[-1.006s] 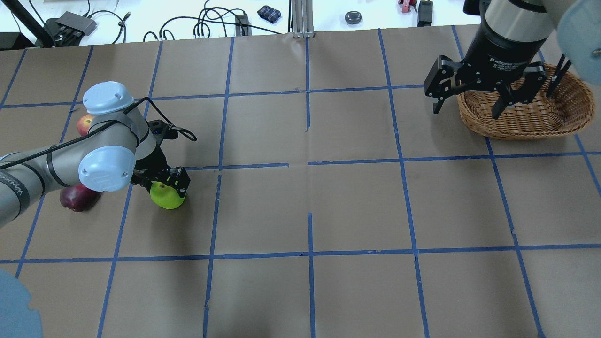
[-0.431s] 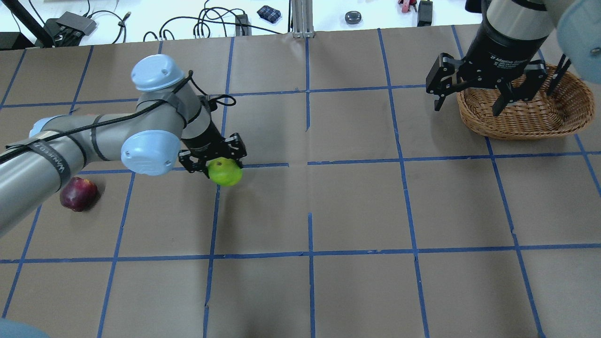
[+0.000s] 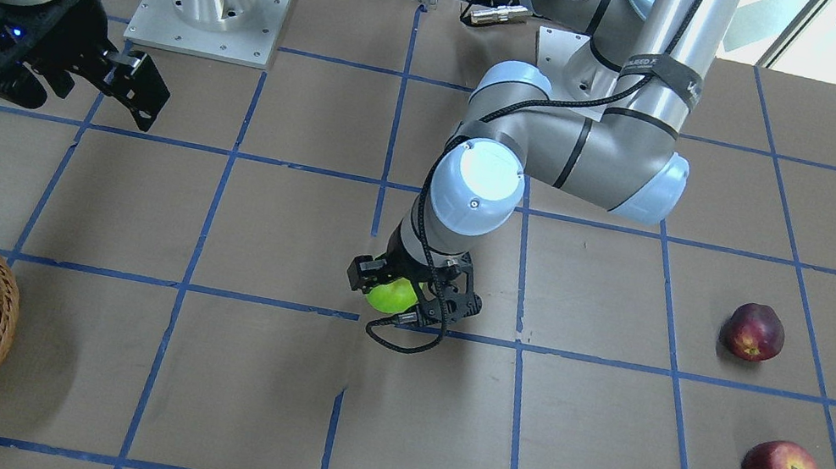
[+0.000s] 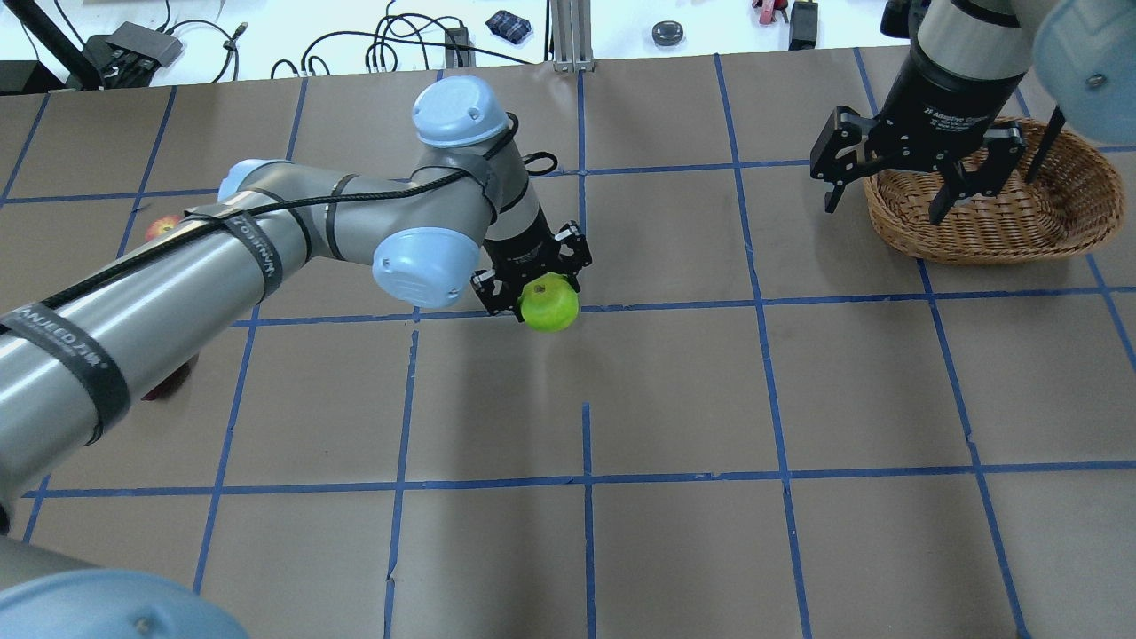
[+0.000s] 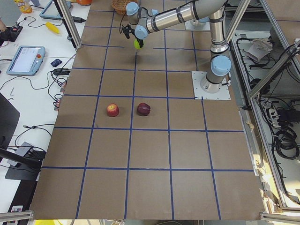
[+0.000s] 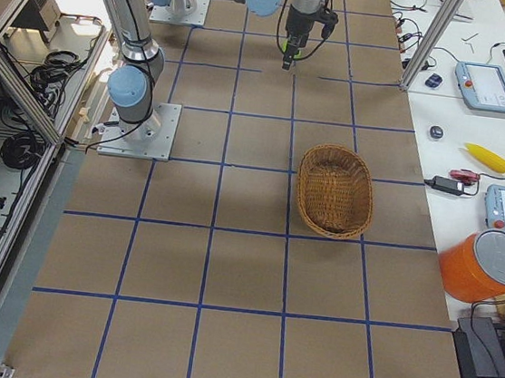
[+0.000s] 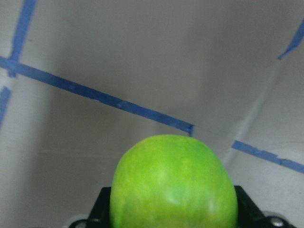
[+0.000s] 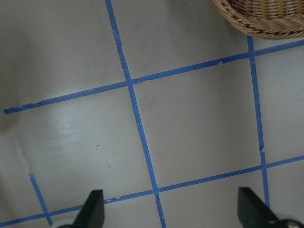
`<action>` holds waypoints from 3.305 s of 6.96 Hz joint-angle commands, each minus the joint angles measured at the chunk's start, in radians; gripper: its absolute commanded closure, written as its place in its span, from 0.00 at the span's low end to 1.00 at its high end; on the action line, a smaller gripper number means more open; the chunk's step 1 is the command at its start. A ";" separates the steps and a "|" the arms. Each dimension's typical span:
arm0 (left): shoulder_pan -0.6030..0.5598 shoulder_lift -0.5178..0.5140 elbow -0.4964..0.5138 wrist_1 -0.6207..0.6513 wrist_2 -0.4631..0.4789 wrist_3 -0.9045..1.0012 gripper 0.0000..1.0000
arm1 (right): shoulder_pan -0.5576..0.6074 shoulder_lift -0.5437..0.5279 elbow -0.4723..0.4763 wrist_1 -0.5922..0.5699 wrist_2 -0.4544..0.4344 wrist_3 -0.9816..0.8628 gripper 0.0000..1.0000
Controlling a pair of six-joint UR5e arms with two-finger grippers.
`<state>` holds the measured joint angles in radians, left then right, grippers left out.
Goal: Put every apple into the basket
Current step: 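Carry the green apple with the left gripper toward the table center, then release the green apple at center and raise the left gripper, then grasp the green apple with right gripper while left grasps dark red apple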
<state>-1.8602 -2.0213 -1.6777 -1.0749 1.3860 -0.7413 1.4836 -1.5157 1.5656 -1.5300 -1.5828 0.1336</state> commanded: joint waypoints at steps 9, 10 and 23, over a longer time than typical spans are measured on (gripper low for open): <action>0.287 0.206 -0.007 -0.301 0.170 0.660 0.00 | 0.240 0.225 -0.007 -0.292 0.069 0.271 0.00; 0.358 0.222 -0.031 -0.298 0.277 0.794 0.00 | 0.286 0.250 -0.007 -0.312 0.072 0.318 0.00; 0.854 0.061 -0.327 0.299 0.364 1.818 0.00 | 0.449 0.526 0.002 -0.506 0.122 0.511 0.40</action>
<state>-1.0073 -1.9357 -1.9874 -0.8164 1.7503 1.0765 1.9300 -0.9869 1.5673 -2.0363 -1.4621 0.6396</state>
